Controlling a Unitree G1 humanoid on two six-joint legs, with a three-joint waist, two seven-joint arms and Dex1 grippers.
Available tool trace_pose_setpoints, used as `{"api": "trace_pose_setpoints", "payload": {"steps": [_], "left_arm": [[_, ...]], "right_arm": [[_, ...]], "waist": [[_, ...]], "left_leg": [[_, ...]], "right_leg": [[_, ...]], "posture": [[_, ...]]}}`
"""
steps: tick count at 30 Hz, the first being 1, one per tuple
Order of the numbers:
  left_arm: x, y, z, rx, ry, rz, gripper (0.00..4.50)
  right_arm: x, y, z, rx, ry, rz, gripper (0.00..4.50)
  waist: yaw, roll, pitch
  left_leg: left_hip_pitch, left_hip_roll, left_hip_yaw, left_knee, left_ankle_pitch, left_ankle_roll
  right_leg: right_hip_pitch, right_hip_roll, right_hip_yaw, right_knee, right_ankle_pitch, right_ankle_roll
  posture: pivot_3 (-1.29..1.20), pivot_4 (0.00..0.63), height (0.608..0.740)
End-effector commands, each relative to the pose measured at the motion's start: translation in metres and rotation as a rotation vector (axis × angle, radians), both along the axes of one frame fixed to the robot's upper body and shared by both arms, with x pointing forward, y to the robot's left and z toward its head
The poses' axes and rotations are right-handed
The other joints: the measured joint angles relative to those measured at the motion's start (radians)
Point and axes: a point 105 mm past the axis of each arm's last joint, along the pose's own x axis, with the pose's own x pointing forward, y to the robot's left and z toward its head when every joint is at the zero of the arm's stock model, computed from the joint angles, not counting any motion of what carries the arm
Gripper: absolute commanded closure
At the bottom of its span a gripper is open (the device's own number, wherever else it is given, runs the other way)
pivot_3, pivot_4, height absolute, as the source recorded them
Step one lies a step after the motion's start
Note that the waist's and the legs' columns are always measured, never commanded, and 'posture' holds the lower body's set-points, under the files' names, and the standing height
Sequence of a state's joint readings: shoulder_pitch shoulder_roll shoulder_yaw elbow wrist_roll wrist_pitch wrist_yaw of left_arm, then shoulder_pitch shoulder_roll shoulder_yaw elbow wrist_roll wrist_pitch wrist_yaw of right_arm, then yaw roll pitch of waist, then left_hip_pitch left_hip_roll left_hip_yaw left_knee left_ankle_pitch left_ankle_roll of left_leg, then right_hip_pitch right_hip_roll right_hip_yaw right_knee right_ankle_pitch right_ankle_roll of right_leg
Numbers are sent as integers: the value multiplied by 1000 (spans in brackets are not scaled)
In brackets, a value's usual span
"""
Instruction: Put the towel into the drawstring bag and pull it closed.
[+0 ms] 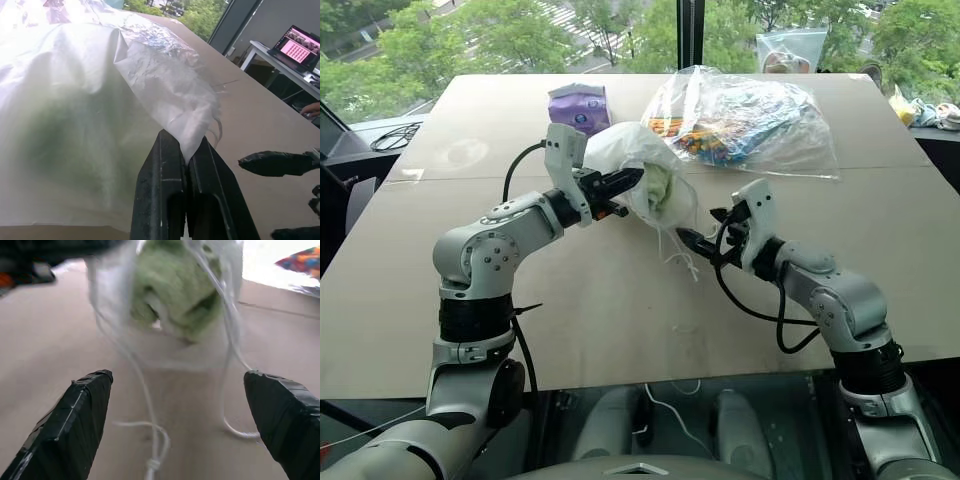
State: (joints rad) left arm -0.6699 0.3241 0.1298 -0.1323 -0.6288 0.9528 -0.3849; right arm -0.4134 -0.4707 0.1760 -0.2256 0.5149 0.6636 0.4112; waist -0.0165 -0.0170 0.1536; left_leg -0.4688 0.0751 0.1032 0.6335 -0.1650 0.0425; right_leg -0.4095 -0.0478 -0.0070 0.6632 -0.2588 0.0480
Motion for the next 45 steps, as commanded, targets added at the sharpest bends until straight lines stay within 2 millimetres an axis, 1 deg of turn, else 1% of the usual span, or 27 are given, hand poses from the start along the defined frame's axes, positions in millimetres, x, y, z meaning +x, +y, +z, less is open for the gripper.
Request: {"api": "trace_pose_setpoints", "payload": {"steps": [1, 5, 7, 9, 10, 11, 12, 19, 20, 24, 28, 30, 33, 34, 35, 36, 38, 42, 45], "left_arm": [[0, -1, 16, -12, -64, -8, 4500], [-1, -1, 18, -15, -67, -7, 4500], [-3, -1, 19, -26, -74, -13, 4500], [-4, -1, 19, -28, -75, -11, 4500], [-4, 0, 19, -26, -76, -6, 4500], [-3, 1, 19, -25, -76, -2, 4500], [-3, 2, 19, -24, -77, 1, 4500], [-3, 4, 19, -27, -78, 8, 4500], [-3, 4, 19, -26, -76, 8, 4500], [-2, 4, 18, -17, -78, 6, 4500], [-2, 5, 18, 0, -126, 10, 4500], [1, 7, 16, 26, -153, 23, 4500], [4, 10, 12, 42, -154, 41, 3592], [5, 11, 12, 40, -161, 47, 3195], [6, 15, 13, 32, -166, 59, 2532], [6, 18, 15, 28, -182, 68, 2244], [4, 22, 21, 30, -226, 76, 2244], [-23, 29, 45, -29, -318, -10, 2244], [-39, 37, 51, -62, -326, -60, 2244]], "right_arm": [[20, 8, 8, -38, -122, -62, 26], [35, 14, 7, -6, -141, -111, 26], [47, 13, -9, -64, -132, -154, 26], [52, 13, -21, -80, -114, -171, 26], [54, 13, -25, -71, -103, -180, 535], [56, 12, -27, -67, -98, -192, 557], [56, 12, -29, -62, -97, -188, 868], [53, 15, -23, 0, -106, -144, 4293], [53, 14, -22, 6, -105, -146, 4405], [56, 3, -20, 9, -111, -194, 4405], [65, -20, -14, 4, -141, -303, 4405], [68, -27, -11, 10, -149, -342, 4405], [70, -32, -8, 13, -154, -367, 4500], [70, -33, -8, 12, -154, -371, 4500], [70, -34, -8, 11, -154, -373, 4500], [70, -34, -8, 10, -152, -375, 4500], [70, -35, -8, 8, -150, -380, 4500], [71, -36, -9, 7, -148, -387, 4500], [71, -36, -9, 6, -147, -387, 4500]], "waist": [[-2, 0, 0], [3, 0, 0], [6, 0, 0], [6, -1, 0], [6, -1, 0], [5, -1, 0], [4, -1, 0], [3, -1, 0], [3, -1, 0], [3, -1, 0], [3, -1, 0], [4, -1, 0], [3, -1, 0], [3, 0, 0], [2, -1, 0], [2, -1, 0], [2, 0, 0], [-1, 0, 0], [-1, 0, 0]], "left_leg": [[0, 0, 0, 0, 0, 0], [0, 0, 0, 0, 0, 0], [0, 0, 1, 0, 0, 0], [0, -1, 1, 0, 0, 0], [0, -1, 2, 1, 0, 0], [0, -1, 2, 1, 0, 0], [0, -1, 2, 1, 0, 0], [0, 0, 1, 0, 0, -1], [0, 0, 1, 0, 0, -1], [0, 0, 1, 0, 0, -1], [0, 0, 1, 0, 0, -1], [0, 0, 2, 0, 1, -1], [0, 0, 3, 0, 1, -1], [0, 0, 4, 0, 1, -1], [0, 0, 5, 0, 0, -1], [0, 0, 5, 0, 0, -1], [0, 0, 5, 0, 0, -1], [0, 0, 5, 0, 1, -1], [0, 1, 4, 0, 1, -1]], "right_leg": [[0, 0, 1, 0, 0, 0], [-1, 1, 1, 1, 0, 0], [-1, 1, 1, 1, 0, 0], [0, 0, 1, 0, 0, 0], [0, 0, 1, 0, 0, 0], [0, 0, 1, 0, 0, 0], [0, 0, 1, 1, 0, 0], [0, 0, 1, 1, 0, 0], [0, 0, 1, 1, 0, 0], [0, 0, 1, 1, 0, 0], [0, 0, 1, 1, 0, 0], [0, 0, 1, 1, 0, 0], [0, 0, 1, 1, 0, 0], [0, 0, 1, 1, 0, 0], [0, 0, 1, 1, 0, 0], [0, 0, 1, 1, 0, 0], [0, 0, 1, 1, 0, 0], [0, 0, 1, 1, 0, 0], [-1, 0, 1, 2, 0, 0]], "posture": [[0, 150, 740], [0, 150, 740], [0, 150, 740], [0, 150, 740], [0, 150, 740], [0, 150, 740], [0, 150, 740], [0, 150, 740], [0, 150, 740], [0, 150, 740], [0, 150, 740], [0, 150, 740], [0, 150, 740], [0, 150, 740], [0, 150, 740], [0, 150, 740], [0, 150, 740], [0, 150, 740], [0, 150, 740]]}}
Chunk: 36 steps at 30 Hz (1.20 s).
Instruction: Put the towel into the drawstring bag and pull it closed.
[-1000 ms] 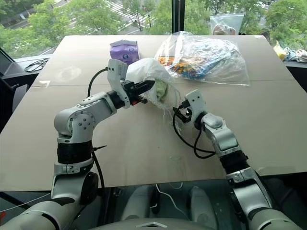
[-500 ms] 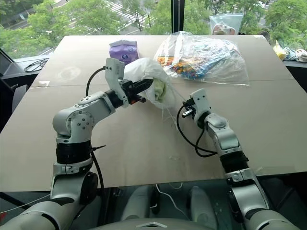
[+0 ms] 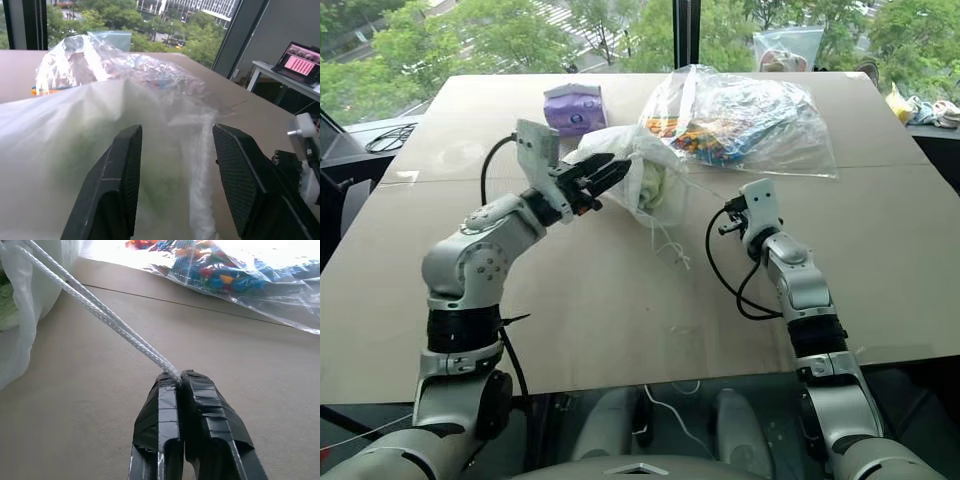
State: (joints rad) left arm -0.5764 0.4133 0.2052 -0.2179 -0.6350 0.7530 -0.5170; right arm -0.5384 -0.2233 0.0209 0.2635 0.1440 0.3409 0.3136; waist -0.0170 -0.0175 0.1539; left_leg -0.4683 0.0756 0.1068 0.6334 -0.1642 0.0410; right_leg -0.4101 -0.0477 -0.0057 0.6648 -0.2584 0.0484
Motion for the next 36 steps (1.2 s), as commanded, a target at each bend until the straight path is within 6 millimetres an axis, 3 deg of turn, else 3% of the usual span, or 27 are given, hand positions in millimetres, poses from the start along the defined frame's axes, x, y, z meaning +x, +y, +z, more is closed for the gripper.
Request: {"api": "trace_pose_setpoints", "payload": {"steps": [1, 5, 8, 11, 14, 22, 25, 27, 31, 36], "left_arm": [[-29, 4, 21, -28, -83, -105, 2244], [-67, -6, -10, 51, 27, -318, 2244], [-74, -6, -44, 172, 140, -328, 2244], [-62, -3, -76, 307, 200, -247, 2244], [-56, -12, -100, 389, 218, -246, 2244], [-19, -48, -118, 284, 172, -186, 2244], [-2, -53, -135, 257, 175, -130, 2244], [-3, -56, -137, 224, 159, -141, 2770], [-5, -51, -139, 190, 148, -106, 4358], [-3, -38, -133, 170, 83, 23, 4455]], "right_arm": [[3, -2, 17, 11, -55, -9, 4500], [6, -2, 19, 10, -55, -9, 4500], [8, 0, 21, 6, -58, -3, 4500], [9, 1, 22, 7, -59, -1, 4500], [8, 3, 23, 9, -61, 5, 4500], [10, 0, 25, 4, -64, 0, 4500], [9, 5, 28, 28, -74, 10, 4500], [8, 7, 28, 25, -78, 15, 4500], [7, 3, 26, 17, -79, 5, 4500], [8, 1, 25, 16, -83, -5, 4500]], "waist": [[0, 0, 0], [-3, 0, 0], [-3, 0, 0], [4, 1, 0], [3, 1, 0], [4, 1, 0], [2, 2, 0], [-1, 2, 0], [2, 2, 0], [1, 2, -1]], "left_leg": [[0, 0, 0, 0, 0, 0], [1, 0, 0, 0, 0, 0], [1, 0, -1, 0, 0, 0], [2, 0, 0, 0, -1, 0], [2, 0, 0, 0, -1, 0], [1, 0, 4, 0, -1, 1], [2, 0, 5, 0, -1, 1], [2, 0, 6, 0, 0, 1], [2, 0, 6, 0, -1, 1], [2, 0, 6, 0, -1, 1]], "right_leg": [[0, 0, 0, 0, 0, 0], [1, -1, 1, 0, 0, 0], [0, -1, 0, 1, 0, 0], [1, -1, 0, 1, 0, -1], [1, -1, 0, 1, -2, -3], [0, -1, 1, 1, 0, -1], [0, -1, 1, 1, 0, 0], [0, 0, 1, 1, 0, 0], [0, 0, 2, 1, 0, 0], [0, 0, 2, 1, 0, 0]], "posture": [[0, 150, 740], [0, 150, 740], [0, 150, 740], [0, 150, 740], [0, 150, 740], [0, 150, 740], [0, 150, 740], [0, 150, 740], [0, 150, 740], [0, 150, 740]]}}
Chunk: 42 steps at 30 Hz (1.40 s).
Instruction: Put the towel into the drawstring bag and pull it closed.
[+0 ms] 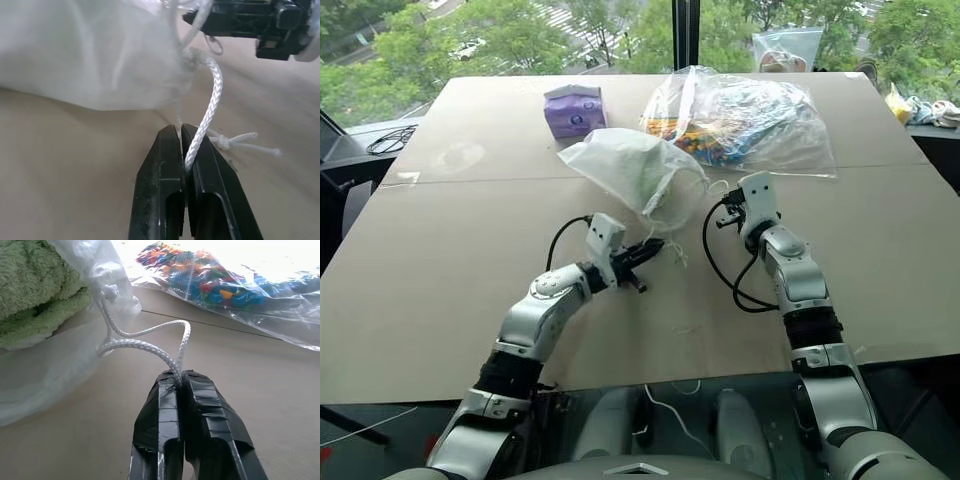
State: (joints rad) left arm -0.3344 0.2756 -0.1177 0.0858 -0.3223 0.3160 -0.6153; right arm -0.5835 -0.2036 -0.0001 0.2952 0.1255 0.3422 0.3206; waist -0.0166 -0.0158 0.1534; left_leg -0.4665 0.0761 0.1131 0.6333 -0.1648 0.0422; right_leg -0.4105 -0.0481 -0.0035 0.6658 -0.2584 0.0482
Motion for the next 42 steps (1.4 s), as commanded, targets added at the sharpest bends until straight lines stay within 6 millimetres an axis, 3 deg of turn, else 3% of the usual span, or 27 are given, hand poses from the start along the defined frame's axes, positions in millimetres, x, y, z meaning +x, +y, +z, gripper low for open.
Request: {"api": "trace_pose_setpoints", "payload": {"steps": [1, 5, 8, 12, 17, 18, 23, 27, 30, 32, 35, 36, 37, 38, 39, 40, 42], "left_arm": [[6, 12, 17, -28, -108, 125, 4455], [11, 22, 20, -15, -186, 286, 4455], [17, 42, 26, 30, -261, 496, 4455], [20, 90, 43, 186, -405, 810, 4455], [4, 180, 67, 109, -415, 1274, 4455], [0, 190, 69, 101, -413, 1327, 4455], [-27, 246, 71, 11, -351, 1613, 4455], [-44, 269, 63, -57, -279, 1768, 4455], [-49, 274, 60, -79, -255, 1810, 4455], [-34, 262, 60, -121, -236, 1716, 4455], [2, 225, 60, -171, -203, 1429, 4455], [16, 201, 60, -165, -179, 1266, 4455], [25, 178, 59, -170, -158, 1110, 4500], [30, 155, 60, -148, -155, 947, 4500], [31, 135, 59, -99, -155, 798, 4238], [28, 121, 57, -51, -161, 678, 3933], [17, 105, 51, 11, -140, 494, 3110]], "right_arm": [[1, -3, 17, 3, -76, -8, 4500], [5, -7, 24, -2, -116, -41, 4500], [12, -20, 38, 8, -184, -128, 4500], [24, -51, 57, 33, -271, -311, 4500], [31, -107, 71, 113, -310, -614, 4500], [31, -115, 71, 125, -310, -653, 4500], [18, -172, 60, 290, -261, -989, 4500], [1, -202, 39, 396, -175, -1204, 4500], [-9, -215, 23, 458, -105, -1316, 4500], [6, -196, 24, 488, -74, -1157, 4500], [34, -138, 37, 526, -49, -753, 4500], [35, -94, 51, 480, -62, -436, 4500], [19, -47, 55, 419, -27, -86, 3844], [-16, -6, 51, 294, 3, 253, 3400], [-47, 13, 37, 174, 39, 459, 3109], [-61, 12, 21, 95, 91, 506, 2597], [-65, -7, 2, 20, 151, 458, 1588]], "waist": [[1, 0, 0], [2, 0, 0], [2, 0, 0], [0, 0, 0], [2, 0, 0], [2, 0, 0], [5, 0, 0], [4, 0, 0], [3, 0, 0], [1, 0, 0], [-5, 0, 0], [-6, 0, 0], [-2, 0, 0], [0, 0, 0], [6, 1, 0], [9, 1, -1], [5, 0, -2]], "left_leg": [[0, 0, 0, 0, 0, 0], [0, 0, 0, 0, 0, 0], [0, 0, 0, 0, 0, 0], [0, 0, 0, 0, 0, 0], [0, 0, 1, 0, 0, 0], [0, 0, 1, 0, 0, 0], [0, 0, 2, 0, 0, 0], [0, 0, 2, 0, 0, 0], [0, 0, 2, 0, 0, 0], [0, 0, 2, 0, 0, 0], [0, 0, 2, 0, 0, 0], [0, 0, 2, 0, 0, 0], [0, 0, 1, 0, 0, 0], [0, 1, 1, 0, 0, 0], [-1, 1, 1, 0, 0, 0], [-1, 0, -1, 0, 0, 0], [-2, 1, -3, -1, -1, 0]], "right_leg": [[0, 0, 0, 0, 0, 0], [0, 0, 0, 0, 0, 0], [0, 0, 0, 0, 0, 0], [0, 0, 0, 1, 0, 0], [0, 0, 0, 1, 0, 0], [0, 0, 0, 1, 0, 0], [0, -1, 0, 1, 0, 0], [0, -1, 0, 1, 0, 0], [0, -1, 0, 1, 0, 0], [0, -1, 0, 1, 0, 0], [0, 0, 0, 1, 0, 0], [0, 0, 0, 2, 0, 0], [0, 0, 0, 2, 0, 0], [0, 0, 0, 2, 0, 0], [0, 0, -1, 2, 0, 0], [0, 0, -2, 1, 0, 0], [2, 0, -4, -3, -1, 1]], "posture": [[0, 150, 740], [0, 150, 740], [0, 150, 740], [0, 150, 740], [0, 150, 740], [0, 150, 740], [0, 150, 740], [0, 150, 740], [0, 150, 740], [0, 150, 740], [0, 150, 740], [0, 150, 740], [0, 150, 740], [0, 150, 740], [0, 150, 740], [0, 150, 740], [0, 150, 740]]}}
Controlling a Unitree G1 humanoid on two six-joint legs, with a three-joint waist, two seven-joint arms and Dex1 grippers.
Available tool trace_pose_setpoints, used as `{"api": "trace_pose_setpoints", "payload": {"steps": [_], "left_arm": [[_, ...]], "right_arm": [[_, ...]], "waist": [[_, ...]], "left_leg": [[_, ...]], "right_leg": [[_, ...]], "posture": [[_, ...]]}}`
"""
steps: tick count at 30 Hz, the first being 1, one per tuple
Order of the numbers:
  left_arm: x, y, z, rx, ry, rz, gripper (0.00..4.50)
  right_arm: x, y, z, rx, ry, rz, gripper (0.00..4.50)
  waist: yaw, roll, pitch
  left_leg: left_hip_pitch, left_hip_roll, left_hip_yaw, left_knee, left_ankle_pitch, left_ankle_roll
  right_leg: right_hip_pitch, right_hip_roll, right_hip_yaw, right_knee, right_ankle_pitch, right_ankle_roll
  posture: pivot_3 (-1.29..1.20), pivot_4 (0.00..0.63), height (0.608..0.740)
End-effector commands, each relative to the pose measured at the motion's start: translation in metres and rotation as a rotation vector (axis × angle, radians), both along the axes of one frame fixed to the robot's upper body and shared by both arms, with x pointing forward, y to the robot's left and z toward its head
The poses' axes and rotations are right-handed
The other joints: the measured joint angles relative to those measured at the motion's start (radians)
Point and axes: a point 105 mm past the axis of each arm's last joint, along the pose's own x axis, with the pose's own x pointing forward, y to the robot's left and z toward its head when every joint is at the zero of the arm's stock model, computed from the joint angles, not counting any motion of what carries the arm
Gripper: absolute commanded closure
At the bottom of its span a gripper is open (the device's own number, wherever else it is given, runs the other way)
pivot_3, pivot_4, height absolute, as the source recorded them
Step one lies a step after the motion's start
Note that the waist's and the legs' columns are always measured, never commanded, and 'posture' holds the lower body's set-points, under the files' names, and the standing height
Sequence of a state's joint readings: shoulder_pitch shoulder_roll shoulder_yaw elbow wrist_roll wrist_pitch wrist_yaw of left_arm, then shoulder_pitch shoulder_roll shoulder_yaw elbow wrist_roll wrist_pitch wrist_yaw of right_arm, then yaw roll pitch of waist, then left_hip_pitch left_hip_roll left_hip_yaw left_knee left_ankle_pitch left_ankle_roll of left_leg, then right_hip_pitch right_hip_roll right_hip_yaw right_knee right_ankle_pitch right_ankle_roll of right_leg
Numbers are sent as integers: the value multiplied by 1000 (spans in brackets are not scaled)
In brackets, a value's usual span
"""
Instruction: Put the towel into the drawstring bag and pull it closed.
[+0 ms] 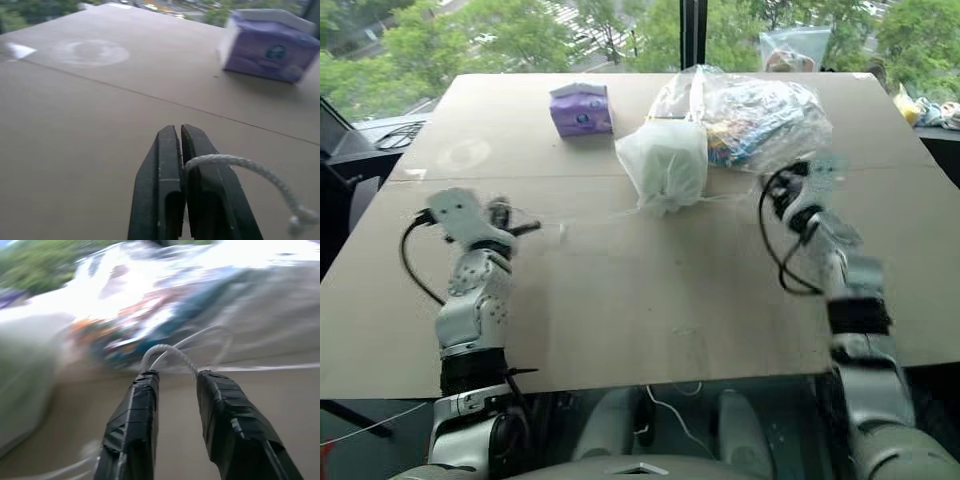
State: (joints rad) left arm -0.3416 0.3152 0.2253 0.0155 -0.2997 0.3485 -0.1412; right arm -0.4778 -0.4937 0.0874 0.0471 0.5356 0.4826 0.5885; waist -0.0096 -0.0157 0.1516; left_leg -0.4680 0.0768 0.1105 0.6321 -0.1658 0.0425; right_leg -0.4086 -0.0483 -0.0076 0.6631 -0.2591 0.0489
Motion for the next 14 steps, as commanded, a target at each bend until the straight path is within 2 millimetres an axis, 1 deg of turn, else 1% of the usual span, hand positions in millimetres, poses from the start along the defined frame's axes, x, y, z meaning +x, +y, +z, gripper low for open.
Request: {"api": "trace_pose_setpoints", "payload": {"steps": [1, 2, 3, 4, 6, 8, 11, 14], "left_arm": [[-21, -39, -1, 81, 41, -366, 2652], [-31, -40, -6, 98, 79, -434, 2150], [-38, -40, -9, 108, 105, -476, 1679], [-49, -39, -8, 95, 129, -537, 1171], [-66, -35, -10, 112, 174, -605, 1171], [-77, -30, -17, 165, 228, -630, 1171], [-84, -28, -23, 168, 256, -636, 1171], [-86, -31, -24, 197, 245, -638, 1171]], "right_arm": [[-21, -15, -27, -136, 83, 83, 1163], [-26, -25, -37, -208, 90, 98, 630], [-30, -32, -43, -259, 95, 115, 569], [-34, -44, -51, -317, 105, 108, 569], [-32, -62, -53, -360, 70, 53, 569], [-29, -71, -49, -347, 14, 17, 569], [-29, -72, -38, -273, -78, 11, 569], [-31, -71, -36, -243, -105, 14, 569]], "waist": [[-3, 0, 0], [-5, 0, 0], [-7, 0, 1], [-11, 0, 1], [-10, -1, 0], [-8, -1, 0], [-4, -1, 0], [-3, -1, 0]], "left_leg": [[0, 0, 0, 0, 0, 0], [0, -1, 0, 1, 0, 0], [0, -1, 0, 1, 0, 0], [1, -1, 0, 1, 0, 0], [4, 0, -1, 1, -1, -1], [6, 3, -1, 1, -3, -4], [6, 3, -1, 0, -3, -4], [6, 3, 1, 0, -3, -4]], "right_leg": [[0, 0, 0, 0, 0, 0], [0, -1, 0, 0, 0, 0], [-1, -2, 2, 0, 0, 0], [-1, -2, 3, 0, 0, 0], [-1, -2, 4, 1, -2, -4], [0, -3, 3, 0, -2, -5], [0, -5, 4, 0, -2, -5], [0, -6, 5, 0, -2, -5]], "posture": [[0, 150, 740], [0, 150, 740], [0, 150, 740], [0, 150, 740], [0, 150, 740], [0, 150, 740], [0, 150, 740], [0, 150, 740]]}}
